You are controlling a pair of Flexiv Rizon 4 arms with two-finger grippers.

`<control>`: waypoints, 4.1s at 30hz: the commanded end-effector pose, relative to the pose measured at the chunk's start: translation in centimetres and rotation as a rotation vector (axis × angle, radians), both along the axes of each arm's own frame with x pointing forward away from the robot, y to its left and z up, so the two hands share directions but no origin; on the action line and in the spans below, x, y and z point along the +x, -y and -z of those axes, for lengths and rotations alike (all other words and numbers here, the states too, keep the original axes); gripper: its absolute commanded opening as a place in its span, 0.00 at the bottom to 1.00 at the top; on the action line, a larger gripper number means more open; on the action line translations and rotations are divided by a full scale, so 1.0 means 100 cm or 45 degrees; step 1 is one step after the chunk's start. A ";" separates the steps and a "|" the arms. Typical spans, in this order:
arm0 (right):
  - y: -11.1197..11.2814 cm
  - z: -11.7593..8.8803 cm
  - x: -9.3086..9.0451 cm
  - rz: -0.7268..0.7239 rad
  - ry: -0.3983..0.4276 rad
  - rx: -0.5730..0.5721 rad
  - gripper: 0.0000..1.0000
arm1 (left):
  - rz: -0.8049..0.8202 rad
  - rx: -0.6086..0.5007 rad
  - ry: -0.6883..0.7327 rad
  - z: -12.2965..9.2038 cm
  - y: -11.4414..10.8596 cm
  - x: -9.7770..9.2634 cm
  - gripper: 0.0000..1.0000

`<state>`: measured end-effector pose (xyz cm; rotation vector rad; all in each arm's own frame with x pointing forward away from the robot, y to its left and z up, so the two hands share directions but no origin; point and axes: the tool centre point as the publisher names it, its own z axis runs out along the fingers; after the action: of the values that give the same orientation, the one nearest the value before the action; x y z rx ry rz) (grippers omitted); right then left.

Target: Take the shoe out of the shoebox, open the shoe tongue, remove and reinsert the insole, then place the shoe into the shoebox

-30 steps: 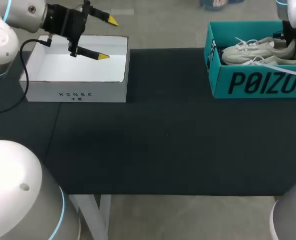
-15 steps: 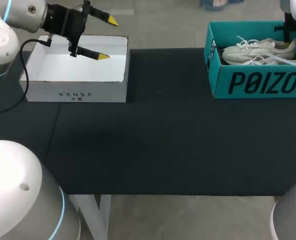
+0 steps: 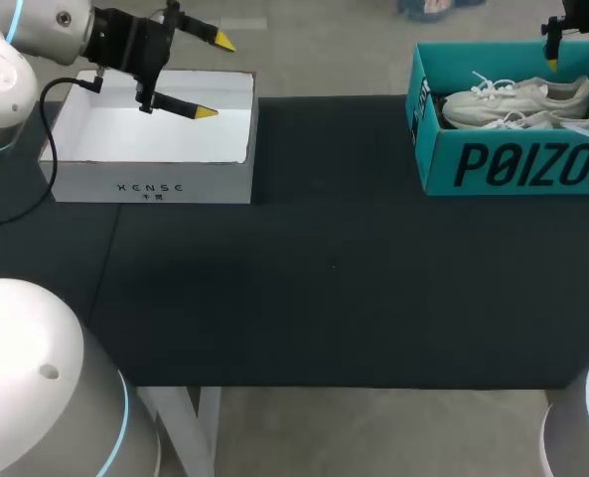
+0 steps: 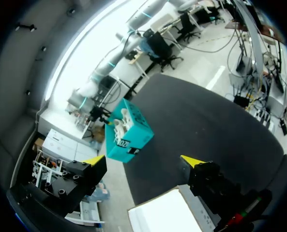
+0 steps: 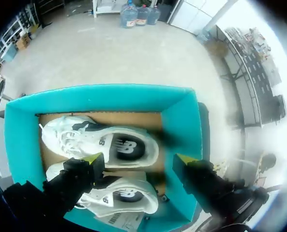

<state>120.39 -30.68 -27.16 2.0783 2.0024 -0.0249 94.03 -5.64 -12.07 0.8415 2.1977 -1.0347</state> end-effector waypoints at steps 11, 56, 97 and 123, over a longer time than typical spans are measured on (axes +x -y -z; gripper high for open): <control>-0.010 -0.038 -0.048 -0.276 0.075 0.144 1.00 | -0.002 0.002 0.001 0.000 0.000 0.000 1.00; -0.022 -0.020 -0.173 -0.450 -0.065 0.123 1.00 | -0.285 0.044 -0.212 0.007 -0.004 0.003 1.00; -0.022 -0.020 -0.207 -0.300 -0.133 0.098 1.00 | -2.578 0.214 -1.425 0.042 -0.031 0.105 1.00; -0.009 -0.024 -0.220 0.008 -0.073 0.110 1.00 | -3.342 0.121 -2.080 0.129 -0.092 0.085 1.00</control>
<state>98.76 -29.80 -24.78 2.1644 2.0723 -0.0052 101.64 3.49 -24.23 -2.2022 2.1328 -0.0835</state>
